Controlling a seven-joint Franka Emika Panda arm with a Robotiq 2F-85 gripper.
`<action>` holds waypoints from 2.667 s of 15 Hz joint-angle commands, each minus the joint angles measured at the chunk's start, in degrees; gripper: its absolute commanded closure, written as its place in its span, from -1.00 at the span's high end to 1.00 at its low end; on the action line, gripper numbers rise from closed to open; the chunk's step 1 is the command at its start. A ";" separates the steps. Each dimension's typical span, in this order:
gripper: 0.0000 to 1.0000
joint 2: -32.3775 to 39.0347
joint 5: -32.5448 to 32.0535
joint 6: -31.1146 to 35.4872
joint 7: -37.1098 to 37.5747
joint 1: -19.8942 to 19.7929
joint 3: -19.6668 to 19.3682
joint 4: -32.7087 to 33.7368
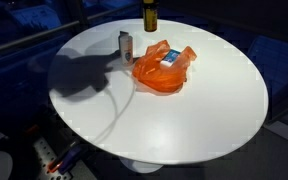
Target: Remove the bottle with a yellow cap from the plastic bag and put it on the table
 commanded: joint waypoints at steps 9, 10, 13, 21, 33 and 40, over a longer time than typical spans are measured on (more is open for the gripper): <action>-0.60 -0.22 -0.32 2.76 -0.84 1.54 1.05 -0.86; -0.60 -0.23 -0.57 3.47 -0.84 2.07 1.35 -0.90; -0.60 -0.09 -0.34 4.54 -1.29 3.50 2.37 -0.46; -0.60 -0.56 3.43 4.45 -7.58 4.66 5.70 -1.66; -0.60 1.35 4.14 5.02 -11.63 6.01 7.53 -7.48; -0.60 3.08 4.00 7.87 -12.23 6.43 7.83 -8.90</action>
